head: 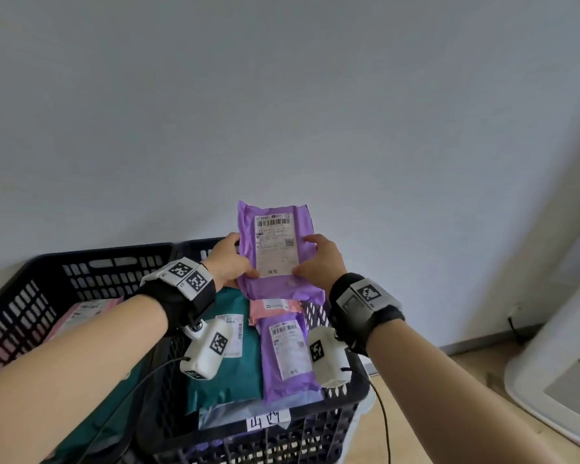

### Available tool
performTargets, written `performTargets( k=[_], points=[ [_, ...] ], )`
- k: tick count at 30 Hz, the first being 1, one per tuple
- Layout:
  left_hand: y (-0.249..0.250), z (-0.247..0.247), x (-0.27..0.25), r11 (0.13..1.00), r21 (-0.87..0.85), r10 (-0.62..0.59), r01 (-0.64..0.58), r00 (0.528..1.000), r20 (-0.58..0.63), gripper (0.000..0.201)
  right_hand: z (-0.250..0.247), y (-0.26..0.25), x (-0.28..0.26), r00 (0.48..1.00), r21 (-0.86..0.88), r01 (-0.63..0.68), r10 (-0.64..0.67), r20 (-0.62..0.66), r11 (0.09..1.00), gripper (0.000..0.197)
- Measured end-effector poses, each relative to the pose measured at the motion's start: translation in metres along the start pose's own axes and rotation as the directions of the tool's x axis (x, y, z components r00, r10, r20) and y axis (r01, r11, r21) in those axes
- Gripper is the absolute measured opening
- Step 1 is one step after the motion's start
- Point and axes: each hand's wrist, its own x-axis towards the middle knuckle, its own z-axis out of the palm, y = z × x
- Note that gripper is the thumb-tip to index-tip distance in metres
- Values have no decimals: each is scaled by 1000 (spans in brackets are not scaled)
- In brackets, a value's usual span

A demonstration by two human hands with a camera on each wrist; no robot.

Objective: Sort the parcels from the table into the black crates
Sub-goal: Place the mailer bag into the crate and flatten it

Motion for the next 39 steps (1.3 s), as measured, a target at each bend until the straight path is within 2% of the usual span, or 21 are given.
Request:
performTargets(
  k=[9,13,21,26,29,39],
  points=[
    [-49,-3,82,993,75,-82,87,994,-73,61,57,34,75,990,17,-127,126,64,992,66],
    [-79,0,113,976,159,-140,150,987,-72,57,82,55,103,976,14,-196,194,96,981,64],
    [-129,14,163,947,225,-212,229,972,-97,62,118,92,139,965,-26,-255,256,61,967,63],
    [-151,25,186,947,195,-241,256,966,-97,61,126,109,159,950,-65,-295,300,92,953,75],
    [-164,29,194,937,202,-279,286,958,-65,64,137,121,169,930,-98,-325,337,147,940,80],
    [-196,41,208,930,184,-334,317,940,65,75,152,143,182,886,-278,-407,450,110,870,76]
  ],
)
